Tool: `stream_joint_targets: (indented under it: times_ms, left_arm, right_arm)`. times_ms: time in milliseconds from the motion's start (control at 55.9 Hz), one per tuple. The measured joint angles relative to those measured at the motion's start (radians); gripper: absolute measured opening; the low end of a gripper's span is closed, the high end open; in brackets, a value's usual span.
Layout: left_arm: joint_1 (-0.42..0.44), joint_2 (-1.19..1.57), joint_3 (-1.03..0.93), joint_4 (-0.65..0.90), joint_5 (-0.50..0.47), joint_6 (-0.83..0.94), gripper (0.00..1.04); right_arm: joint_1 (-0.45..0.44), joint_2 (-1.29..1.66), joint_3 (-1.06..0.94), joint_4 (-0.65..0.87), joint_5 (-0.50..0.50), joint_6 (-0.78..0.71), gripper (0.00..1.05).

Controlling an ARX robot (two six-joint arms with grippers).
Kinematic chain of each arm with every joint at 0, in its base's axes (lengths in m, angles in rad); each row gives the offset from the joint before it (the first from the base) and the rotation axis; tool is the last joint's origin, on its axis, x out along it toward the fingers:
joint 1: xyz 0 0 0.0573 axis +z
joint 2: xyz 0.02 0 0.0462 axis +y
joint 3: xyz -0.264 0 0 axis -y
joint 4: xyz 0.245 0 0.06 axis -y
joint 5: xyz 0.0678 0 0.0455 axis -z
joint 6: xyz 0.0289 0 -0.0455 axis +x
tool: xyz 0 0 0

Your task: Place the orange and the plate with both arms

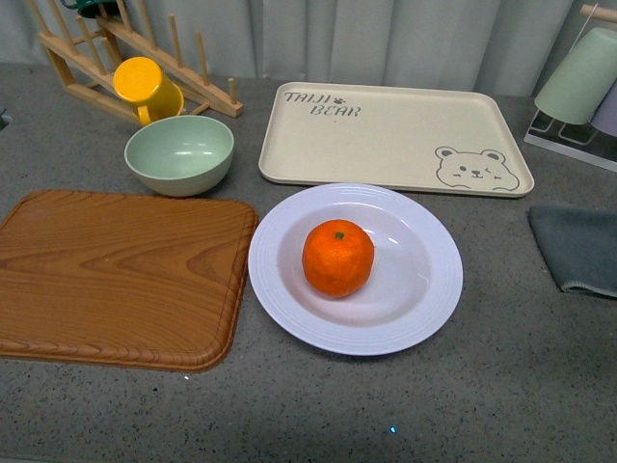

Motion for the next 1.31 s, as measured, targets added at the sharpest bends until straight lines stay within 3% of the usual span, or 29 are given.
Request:
stream_joint_targets:
  times_ms: [125, 268, 375, 1162, 1305]
  left_arm:
    - [0.000, 0.000, 0.000, 0.000, 0.000, 0.000, 0.98]
    - [0.000, 0.000, 0.000, 0.000, 0.000, 0.000, 0.98]
    - [0.000, 0.000, 0.000, 0.000, 0.000, 0.000, 0.98]
    - [0.000, 0.000, 0.000, 0.000, 0.000, 0.000, 0.98]
    - [0.000, 0.000, 0.000, 0.000, 0.000, 0.000, 0.98]
  right_arm:
    - [-0.019, 0.386, 0.204, -0.066, -0.210, 0.273, 0.96]
    - [-0.020, 0.623, 0.359, -0.141, -0.407, 0.425, 0.96]
    - [-0.021, 0.735, 0.421, -0.151, -0.502, 0.495, 0.96]
    - [0.104, 1.088, 0.610, 0.011, -0.628, 0.692, 0.95]
    - [0.107, 1.110, 0.632, -0.026, -0.610, 0.697, 0.69]
